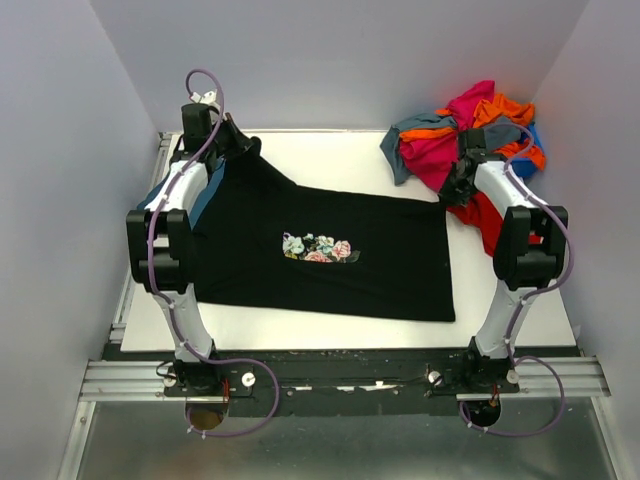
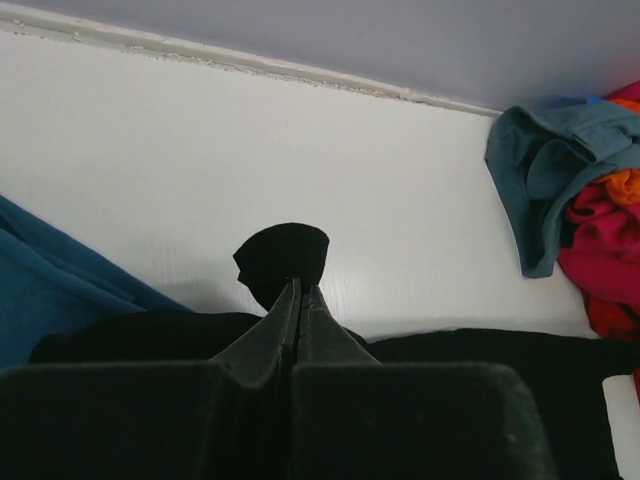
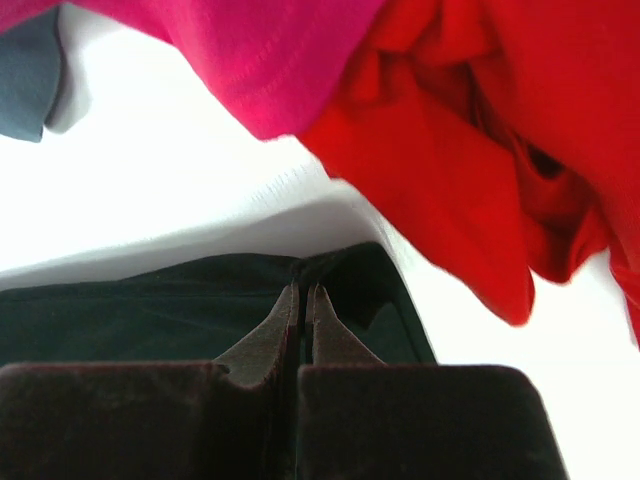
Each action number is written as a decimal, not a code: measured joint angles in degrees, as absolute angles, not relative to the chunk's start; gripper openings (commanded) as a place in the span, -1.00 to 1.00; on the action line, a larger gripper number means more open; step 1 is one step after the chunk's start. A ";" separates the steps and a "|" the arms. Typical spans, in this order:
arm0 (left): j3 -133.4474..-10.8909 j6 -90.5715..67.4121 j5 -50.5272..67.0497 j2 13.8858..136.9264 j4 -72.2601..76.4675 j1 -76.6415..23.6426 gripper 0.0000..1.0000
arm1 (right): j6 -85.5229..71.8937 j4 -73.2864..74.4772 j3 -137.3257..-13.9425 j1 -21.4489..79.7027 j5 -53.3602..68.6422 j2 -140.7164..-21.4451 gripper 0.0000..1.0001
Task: Fold and stack the t-shirts
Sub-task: Grap the side of the flattened tshirt furthest away from the robot with both arms, then fold the other side of the tshirt into a rectangle
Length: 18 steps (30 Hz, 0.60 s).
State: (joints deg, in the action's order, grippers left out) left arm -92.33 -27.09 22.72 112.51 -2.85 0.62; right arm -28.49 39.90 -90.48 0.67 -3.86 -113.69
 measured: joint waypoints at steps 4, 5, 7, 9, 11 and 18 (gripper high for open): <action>-87.96 -25.96 21.50 109.40 -2.81 0.34 -1.00 | -28.53 39.97 -87.02 0.67 -3.95 -110.06 -0.99; -86.72 -25.76 21.19 108.44 -2.79 0.08 -1.00 | -28.56 39.92 -86.30 0.67 -3.99 -109.32 -0.99; -84.82 -25.43 20.27 106.80 -2.92 -0.47 -1.00 | -28.75 39.97 -84.73 0.67 -3.99 -107.74 -0.99; -83.33 -25.04 19.57 105.16 -2.98 -1.08 -1.00 | -29.17 39.99 -83.50 0.67 -3.99 -106.34 -0.99; -81.17 -24.80 18.55 102.87 -2.96 -1.61 -1.00 | -29.58 39.97 -82.37 0.67 -3.99 -105.03 -0.99; -73.87 -24.43 13.74 92.12 -3.42 -2.44 -1.00 | -30.61 39.83 -77.62 0.67 -4.01 -99.70 -0.99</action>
